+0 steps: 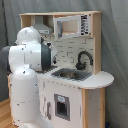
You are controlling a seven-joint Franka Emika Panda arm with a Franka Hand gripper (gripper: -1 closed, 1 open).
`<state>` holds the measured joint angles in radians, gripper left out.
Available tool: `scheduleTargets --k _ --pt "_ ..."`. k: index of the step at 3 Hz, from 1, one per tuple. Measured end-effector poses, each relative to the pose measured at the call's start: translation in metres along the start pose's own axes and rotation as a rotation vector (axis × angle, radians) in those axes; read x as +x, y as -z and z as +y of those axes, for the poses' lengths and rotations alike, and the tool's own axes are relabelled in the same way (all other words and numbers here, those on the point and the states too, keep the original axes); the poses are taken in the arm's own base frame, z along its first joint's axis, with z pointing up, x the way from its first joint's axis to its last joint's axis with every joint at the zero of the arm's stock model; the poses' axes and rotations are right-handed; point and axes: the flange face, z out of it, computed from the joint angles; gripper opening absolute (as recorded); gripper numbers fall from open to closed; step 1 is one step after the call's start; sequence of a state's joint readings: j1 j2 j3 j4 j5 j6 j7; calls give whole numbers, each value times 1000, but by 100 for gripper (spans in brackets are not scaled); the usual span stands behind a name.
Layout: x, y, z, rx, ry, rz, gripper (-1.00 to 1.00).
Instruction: Play with the kitchen
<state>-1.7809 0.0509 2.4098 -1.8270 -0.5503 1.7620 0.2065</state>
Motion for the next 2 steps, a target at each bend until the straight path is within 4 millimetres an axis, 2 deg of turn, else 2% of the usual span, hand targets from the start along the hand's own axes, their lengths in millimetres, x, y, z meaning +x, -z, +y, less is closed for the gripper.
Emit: scheduleTargets --k 1,2 --pt "-8 20 -29 -18 64 -31 100" --pt "-16 35 -41 -50 87 -69 100"
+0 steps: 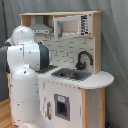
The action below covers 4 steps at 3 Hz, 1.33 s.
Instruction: Play with the kitchen
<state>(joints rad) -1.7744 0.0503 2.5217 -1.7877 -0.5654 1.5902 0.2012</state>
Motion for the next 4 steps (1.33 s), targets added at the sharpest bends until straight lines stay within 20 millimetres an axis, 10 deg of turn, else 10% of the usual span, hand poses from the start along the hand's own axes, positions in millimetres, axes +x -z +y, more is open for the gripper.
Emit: scheduleTargets --k 4 --pt "-56 78 -32 -182 34 -171 100"
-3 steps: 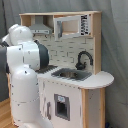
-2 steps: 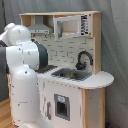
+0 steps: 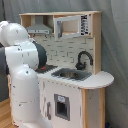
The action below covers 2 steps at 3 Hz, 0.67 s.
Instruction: Play with the kitchen
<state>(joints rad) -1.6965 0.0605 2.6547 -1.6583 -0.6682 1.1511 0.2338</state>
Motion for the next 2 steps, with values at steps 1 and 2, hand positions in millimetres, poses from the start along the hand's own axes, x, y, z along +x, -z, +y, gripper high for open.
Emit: scheduleTargets --k 1,2 --pt "-17 13 -1 -53 -3 -45 100" --pt "-33 23 -2 -110 -12 -88 100"
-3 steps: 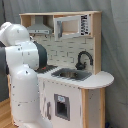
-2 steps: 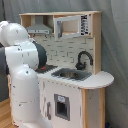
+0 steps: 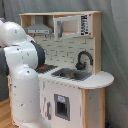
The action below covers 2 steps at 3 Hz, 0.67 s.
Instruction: Play with the kitchen
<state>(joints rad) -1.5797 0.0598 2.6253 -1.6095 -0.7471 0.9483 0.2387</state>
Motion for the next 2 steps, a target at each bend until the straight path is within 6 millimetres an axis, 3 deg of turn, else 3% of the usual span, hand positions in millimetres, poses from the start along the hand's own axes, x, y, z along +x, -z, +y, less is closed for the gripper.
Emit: scheduleTargets --k 2 --pt "-30 10 2 -131 -39 -94 100"
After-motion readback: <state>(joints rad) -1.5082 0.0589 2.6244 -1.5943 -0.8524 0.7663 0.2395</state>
